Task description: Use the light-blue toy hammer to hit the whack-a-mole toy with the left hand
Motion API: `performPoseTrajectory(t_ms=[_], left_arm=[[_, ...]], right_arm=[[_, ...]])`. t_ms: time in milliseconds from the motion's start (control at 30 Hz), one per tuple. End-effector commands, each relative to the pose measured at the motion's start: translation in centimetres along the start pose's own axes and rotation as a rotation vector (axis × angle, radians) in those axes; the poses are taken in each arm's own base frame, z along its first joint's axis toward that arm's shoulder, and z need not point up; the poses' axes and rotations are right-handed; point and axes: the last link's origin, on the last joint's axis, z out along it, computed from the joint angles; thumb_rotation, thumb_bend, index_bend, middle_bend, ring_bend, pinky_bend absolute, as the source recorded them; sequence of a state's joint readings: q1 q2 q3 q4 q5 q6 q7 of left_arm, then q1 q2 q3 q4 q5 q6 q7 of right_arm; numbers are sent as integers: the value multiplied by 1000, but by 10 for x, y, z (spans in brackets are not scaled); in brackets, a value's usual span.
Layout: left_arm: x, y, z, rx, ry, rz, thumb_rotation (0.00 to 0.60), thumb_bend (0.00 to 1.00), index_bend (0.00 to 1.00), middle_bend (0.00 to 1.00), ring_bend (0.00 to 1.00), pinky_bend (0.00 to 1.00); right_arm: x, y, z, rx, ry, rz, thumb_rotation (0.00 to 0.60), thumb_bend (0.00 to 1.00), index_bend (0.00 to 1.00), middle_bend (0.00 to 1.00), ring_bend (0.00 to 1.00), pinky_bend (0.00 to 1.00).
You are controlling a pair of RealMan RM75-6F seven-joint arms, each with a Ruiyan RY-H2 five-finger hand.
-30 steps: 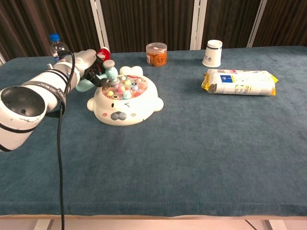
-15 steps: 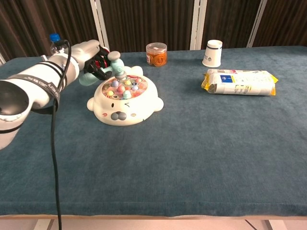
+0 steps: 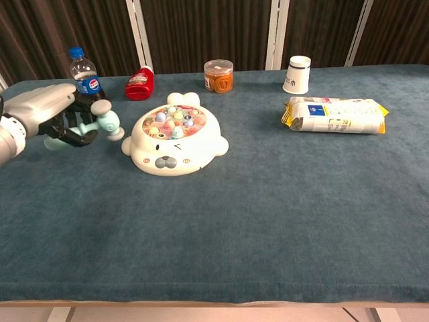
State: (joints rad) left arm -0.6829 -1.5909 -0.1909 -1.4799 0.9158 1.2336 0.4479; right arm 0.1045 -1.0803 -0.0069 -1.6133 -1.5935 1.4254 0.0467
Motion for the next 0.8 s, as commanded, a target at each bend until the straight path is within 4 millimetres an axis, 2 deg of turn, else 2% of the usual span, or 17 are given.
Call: performPoseTrajectory(t_ms=[33,300,633,800], left_arm=[[-18,-22,-5,23,10,37,600,848,687,1000,961,1000],[-39,-37,0,47,15,51,600,836,689,1000,946,1000],[-52,-41,1,44,-9,82,600,814,686,1000,934,1000],[-55,-46,1,58,-26,91,600,776,663,996,891,1000]], right_arm=[[0,0,0,1,1,1,600,181,7,0,0,0],[1,1,0,-1,3,3,600,181,3,0,0,0],[2,2,0,-5,8,5,600,181,2,0,0,0],[2,2,-1,-6,11,6,600,181,2,0,0,0]])
